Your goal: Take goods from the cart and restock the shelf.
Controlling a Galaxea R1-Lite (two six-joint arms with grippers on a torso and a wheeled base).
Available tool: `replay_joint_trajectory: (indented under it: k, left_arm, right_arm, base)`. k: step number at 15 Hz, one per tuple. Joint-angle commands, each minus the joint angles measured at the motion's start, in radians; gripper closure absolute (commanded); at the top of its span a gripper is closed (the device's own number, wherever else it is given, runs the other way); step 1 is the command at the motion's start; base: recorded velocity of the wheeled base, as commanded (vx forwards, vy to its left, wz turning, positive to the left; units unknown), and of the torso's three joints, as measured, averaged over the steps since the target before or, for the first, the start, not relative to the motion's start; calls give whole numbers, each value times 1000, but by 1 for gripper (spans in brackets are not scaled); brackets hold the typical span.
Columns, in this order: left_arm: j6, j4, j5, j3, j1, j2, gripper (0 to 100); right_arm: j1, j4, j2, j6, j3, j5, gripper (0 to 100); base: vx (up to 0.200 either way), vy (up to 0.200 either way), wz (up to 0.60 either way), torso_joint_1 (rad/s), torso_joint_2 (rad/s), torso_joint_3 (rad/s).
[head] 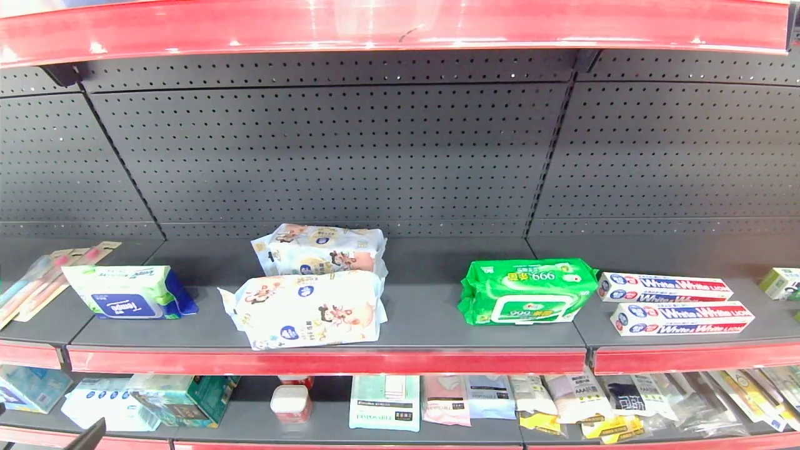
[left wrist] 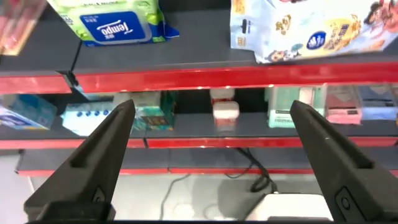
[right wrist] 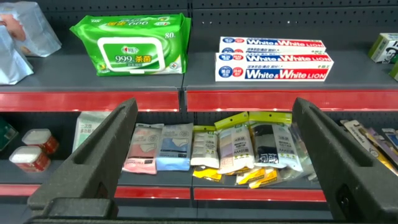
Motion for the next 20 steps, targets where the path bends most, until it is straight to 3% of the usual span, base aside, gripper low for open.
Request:
replay_joint_trajectory:
  k: [1, 4, 5, 7, 8, 10, 14, 16, 19, 20]
  left_arm:
    - [-4, -2, 42, 19, -46, -70, 0]
    - [-27, -13, 80, -1, -66, 1, 0]
    - [-35, -46, 86, -42, -104, 107, 0]
    - [-58, -135, 95, -84, -147, 240, 0]
    - [-67, -259, 103, -91, -153, 354, 0]
    - [-67, -382, 108, -100, -153, 463, 0]
    - [-76, -460, 115, -203, -153, 650, 0]
    - [-97, -565, 166, -252, -211, 771, 0]
    - [-111, -609, 197, -358, -270, 932, 0]
    - [-153, -605, 218, -407, -288, 986, 0]
  right_arm:
    - [0, 0, 0, 0, 0, 0, 0]
    - [0, 0, 0, 0, 2, 0, 0]
    - [0, 0, 0, 0, 0, 0, 0]
    - [0, 0, 0, 0, 0, 0, 0]
    - [0, 0, 0, 0, 0, 0, 0]
    - [0, 0, 0, 0, 0, 0, 0]
    - [0, 0, 0, 0, 0, 0, 0]
    - [0, 0, 0, 0, 0, 0, 0]
    - [0, 0, 2, 0, 0, 0, 0]
    - [0, 0, 0, 0, 0, 0, 0]
  base:
    - [0, 0, 0, 0, 0, 0]
    - [0, 0, 0, 0, 0, 0]
    - [0, 0, 0, 0, 0, 0]
    - [0, 0, 0, 0, 0, 0]
    - [0, 0, 0, 0, 0, 0]
    - [0, 0, 0, 0, 0, 0]
    - [0, 0, 0, 0, 0, 0]
    - [0, 0, 0, 0, 0, 0]
    - [0, 0, 0, 0, 0, 0]
    - [0, 0, 0, 0, 0, 0]
